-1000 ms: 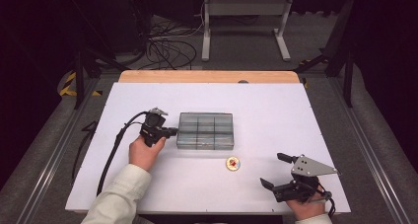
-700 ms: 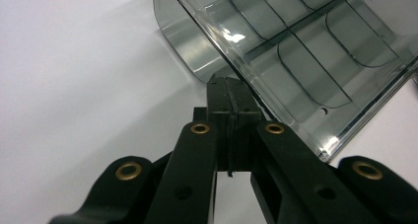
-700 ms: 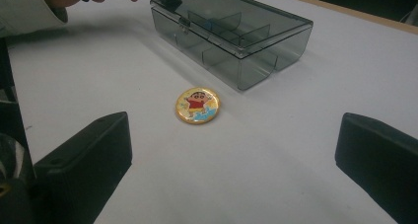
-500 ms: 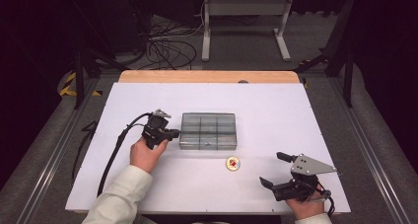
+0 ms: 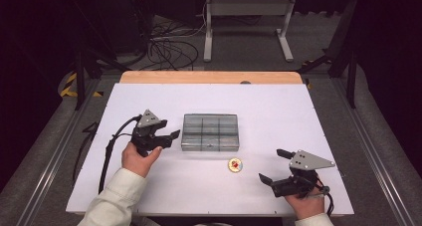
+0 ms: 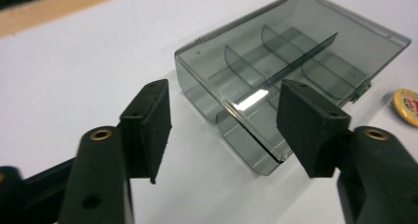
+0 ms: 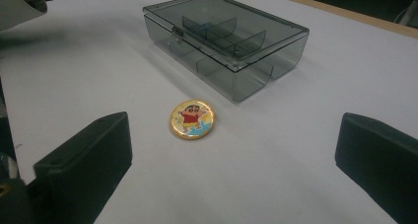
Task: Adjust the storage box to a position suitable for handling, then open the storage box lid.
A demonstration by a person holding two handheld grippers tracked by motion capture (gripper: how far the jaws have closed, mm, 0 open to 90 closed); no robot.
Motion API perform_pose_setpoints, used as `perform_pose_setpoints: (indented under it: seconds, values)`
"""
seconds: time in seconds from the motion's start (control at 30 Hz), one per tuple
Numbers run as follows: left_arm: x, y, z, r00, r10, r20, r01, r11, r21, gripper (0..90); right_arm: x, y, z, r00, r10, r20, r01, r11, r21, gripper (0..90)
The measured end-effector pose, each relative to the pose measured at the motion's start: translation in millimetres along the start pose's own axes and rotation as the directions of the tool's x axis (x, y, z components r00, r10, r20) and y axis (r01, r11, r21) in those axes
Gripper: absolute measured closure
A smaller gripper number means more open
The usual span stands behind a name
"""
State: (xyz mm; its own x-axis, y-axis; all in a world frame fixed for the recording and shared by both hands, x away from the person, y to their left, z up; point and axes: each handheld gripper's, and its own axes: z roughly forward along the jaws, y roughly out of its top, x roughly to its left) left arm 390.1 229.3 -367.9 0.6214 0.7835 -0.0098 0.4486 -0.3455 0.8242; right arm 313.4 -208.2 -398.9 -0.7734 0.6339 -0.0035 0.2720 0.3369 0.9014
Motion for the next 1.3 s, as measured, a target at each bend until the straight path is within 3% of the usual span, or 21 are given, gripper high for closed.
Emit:
perform_pose_setpoints:
  seconds: [0.3,0.47,0.63,0.8,0.93,1.13,1.3]
  values:
    - [-10.2,-8.0,-18.3,0.9989,0.047,-0.004,-0.047,0.9963,-0.072,26.4,-0.6,10.4,9.0,0.9999,0.005,-0.013,-0.005,1.0,0.0,1.2]
    - [-16.9,-17.4,-25.8,0.9958,0.082,-0.04,-0.086,0.9901,-0.111,22.7,-0.6,16.0,13.3,0.9999,-0.001,-0.017,0.001,1.0,0.002,1.8]
    - [-18.1,-26.4,-28.9,0.993,0.117,-0.016,-0.118,0.9824,-0.145,21.2,-1.0,19.6,17.0,0.9996,0.004,-0.027,-0.004,1.0,0.011,3.4]
    - [-23.0,-39.4,-31.2,0.993,0.115,-0.026,-0.118,0.9751,-0.188,19.7,-1.9,23.9,21.5,0.9995,0.014,-0.029,-0.013,0.999,0.031,6.3]
    - [-25.3,-45.0,-29.5,0.9936,0.113,0.001,-0.11,0.9734,-0.201,19.3,-3.2,29.2,27.4,0.9986,0.03,-0.043,-0.028,0.999,0.047,9.1]
    - [-24.2,-52.9,-19.6,0.9972,0.06,0.045,-0.052,0.9842,-0.169,19.4,-5.2,38.0,37.6,0.9973,0.047,-0.056,-0.043,0.997,0.07,13.7]
    - [-24.5,-56.8,-10.7,0.9968,0.065,0.046,-0.058,0.9885,-0.14,20.1,-8.2,41.6,50.2,0.9968,0.052,-0.06,-0.046,0.993,0.107,17.6]
